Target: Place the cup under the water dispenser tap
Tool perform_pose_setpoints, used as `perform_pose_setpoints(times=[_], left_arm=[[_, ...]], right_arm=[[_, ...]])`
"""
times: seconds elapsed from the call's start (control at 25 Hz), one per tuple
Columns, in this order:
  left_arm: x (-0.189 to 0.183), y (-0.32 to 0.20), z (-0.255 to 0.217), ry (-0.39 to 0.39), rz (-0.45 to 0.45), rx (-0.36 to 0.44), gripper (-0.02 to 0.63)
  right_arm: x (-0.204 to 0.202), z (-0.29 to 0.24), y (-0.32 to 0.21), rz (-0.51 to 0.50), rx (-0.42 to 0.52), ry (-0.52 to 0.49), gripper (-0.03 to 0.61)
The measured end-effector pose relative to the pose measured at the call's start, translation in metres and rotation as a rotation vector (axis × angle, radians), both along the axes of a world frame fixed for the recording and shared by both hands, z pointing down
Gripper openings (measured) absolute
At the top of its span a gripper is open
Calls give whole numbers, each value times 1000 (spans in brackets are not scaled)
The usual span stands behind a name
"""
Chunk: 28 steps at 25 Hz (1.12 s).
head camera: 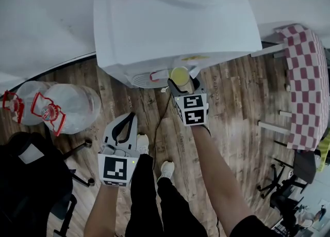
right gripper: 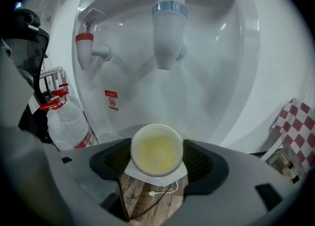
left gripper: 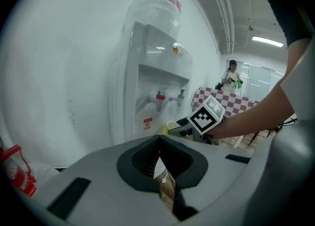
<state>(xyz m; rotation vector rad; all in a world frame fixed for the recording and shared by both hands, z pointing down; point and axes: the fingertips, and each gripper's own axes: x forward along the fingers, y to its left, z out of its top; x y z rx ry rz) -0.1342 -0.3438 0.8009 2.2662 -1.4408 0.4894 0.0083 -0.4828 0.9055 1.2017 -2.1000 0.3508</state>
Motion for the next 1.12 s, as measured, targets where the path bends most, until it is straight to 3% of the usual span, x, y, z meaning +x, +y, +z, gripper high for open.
perform_pose_setpoints(times=[0.64,0.96,1.12], left_arm=[[25,-16,-18,-10,42,34,14],[36,-4,-48,-35,42,41,14],[49,10,-76,-41,43,53,14]], right_arm=[[2,-8,1,-22,-6,-24,341],[14,-46,31,-22,1,-60,337],[21,-74,56,-34,-2,-81,238]])
